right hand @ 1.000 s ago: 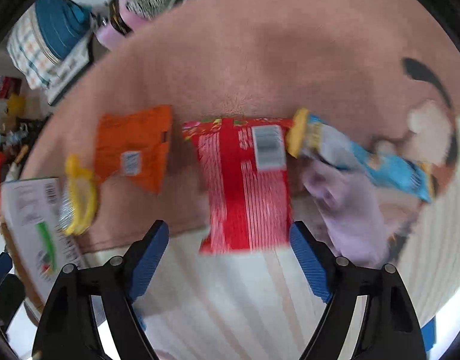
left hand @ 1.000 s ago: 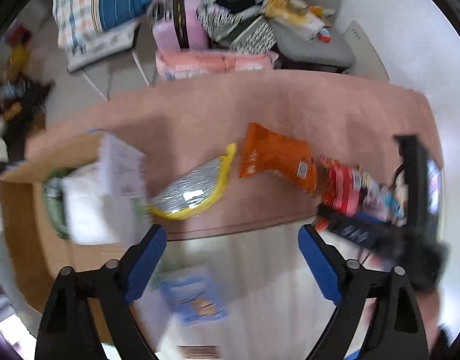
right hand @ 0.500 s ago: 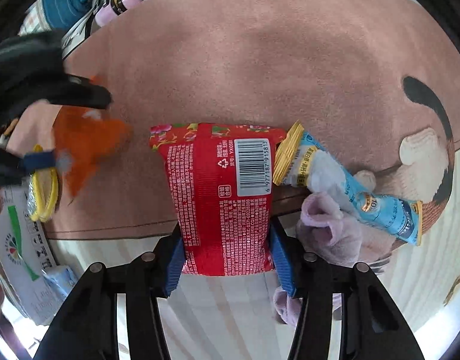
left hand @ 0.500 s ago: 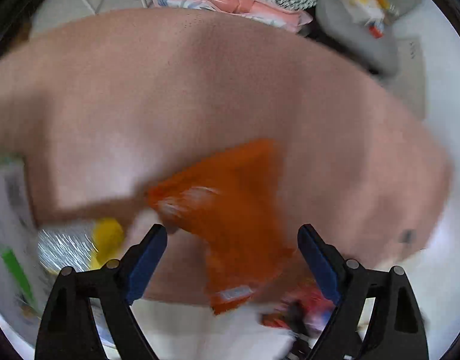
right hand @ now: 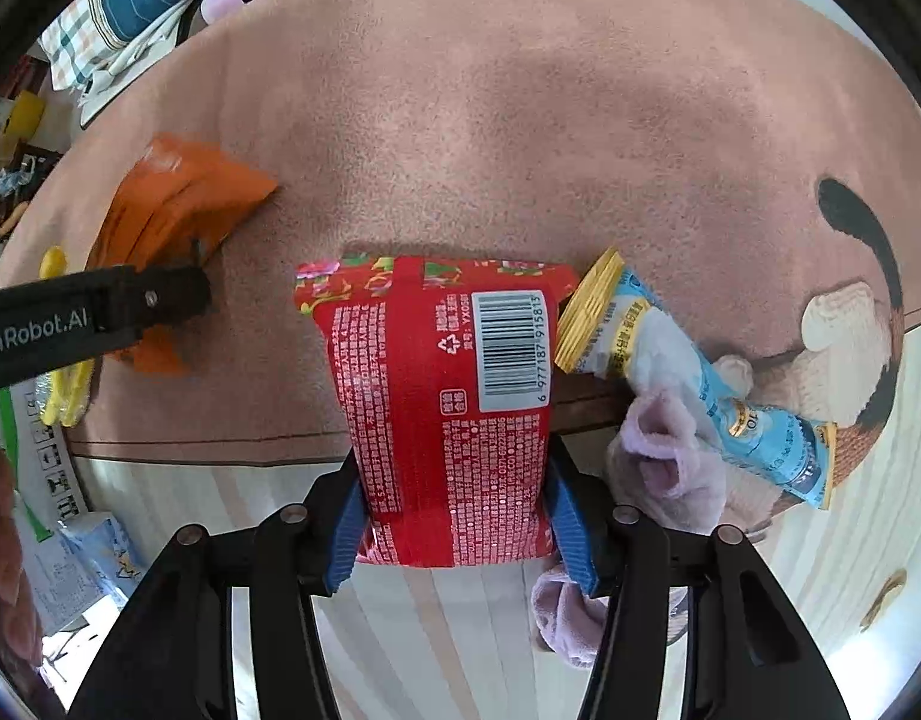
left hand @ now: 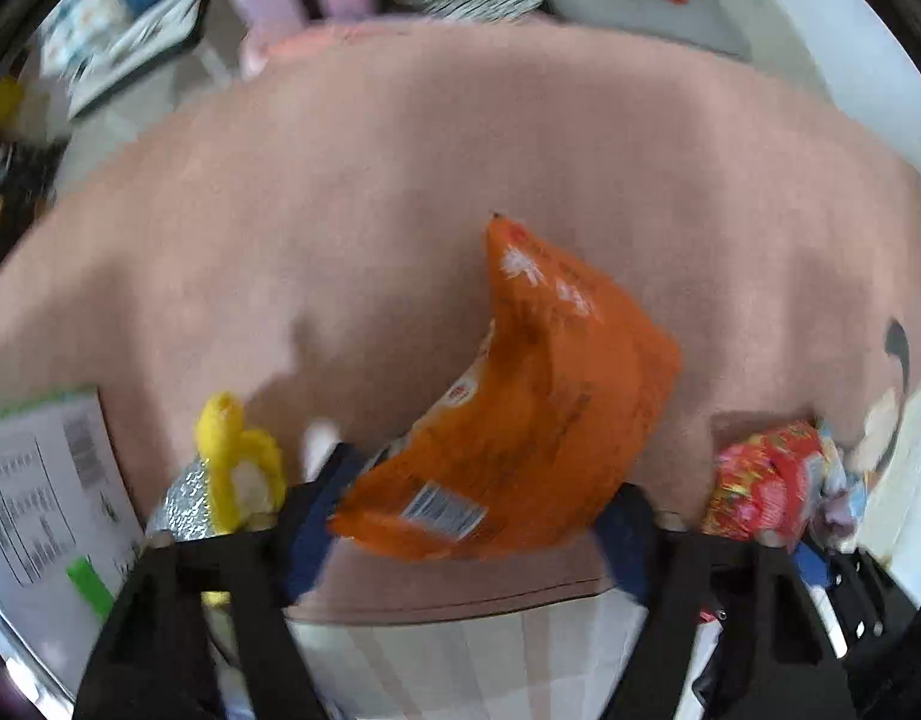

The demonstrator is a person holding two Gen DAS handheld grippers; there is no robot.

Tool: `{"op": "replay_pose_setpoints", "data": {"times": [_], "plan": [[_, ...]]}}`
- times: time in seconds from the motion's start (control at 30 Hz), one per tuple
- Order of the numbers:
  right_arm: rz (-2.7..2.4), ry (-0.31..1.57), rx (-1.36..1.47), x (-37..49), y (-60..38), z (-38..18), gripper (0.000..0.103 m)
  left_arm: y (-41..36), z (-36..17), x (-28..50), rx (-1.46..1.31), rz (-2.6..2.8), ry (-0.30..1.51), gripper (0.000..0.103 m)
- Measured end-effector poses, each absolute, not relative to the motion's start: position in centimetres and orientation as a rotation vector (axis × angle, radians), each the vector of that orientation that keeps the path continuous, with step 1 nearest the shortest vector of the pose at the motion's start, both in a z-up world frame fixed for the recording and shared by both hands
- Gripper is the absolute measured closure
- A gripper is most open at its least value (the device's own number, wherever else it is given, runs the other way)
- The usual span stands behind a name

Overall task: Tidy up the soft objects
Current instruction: 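Grasp the orange snack bag with the left tool while the right tool grasps the red snack bag, then lower both bags into the box beside the white pouch and release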

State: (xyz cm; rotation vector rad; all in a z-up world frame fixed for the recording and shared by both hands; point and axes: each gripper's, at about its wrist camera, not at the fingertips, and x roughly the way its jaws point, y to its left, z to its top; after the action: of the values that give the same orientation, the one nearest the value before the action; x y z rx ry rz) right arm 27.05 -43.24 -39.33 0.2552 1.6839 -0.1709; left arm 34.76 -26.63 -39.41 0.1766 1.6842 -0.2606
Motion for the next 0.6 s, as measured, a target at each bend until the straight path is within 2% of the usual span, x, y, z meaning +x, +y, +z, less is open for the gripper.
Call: {"op": "replay_pose_setpoints", "data": {"times": [0.3, 0.6], "plan": [[-0.182, 1.638, 0.242, 25.4, -42.3, -37.3, 0.054, -25.6, -35.1, 30.6, 0.105, -0.348, 1.588, 0.042], [-0.115, 1.515, 0.269, 22.7, -39.2, -30.1, 0.055, -18.6, -25.5, 29.2, -0.073, -0.352, 1.442, 0.042]]}}
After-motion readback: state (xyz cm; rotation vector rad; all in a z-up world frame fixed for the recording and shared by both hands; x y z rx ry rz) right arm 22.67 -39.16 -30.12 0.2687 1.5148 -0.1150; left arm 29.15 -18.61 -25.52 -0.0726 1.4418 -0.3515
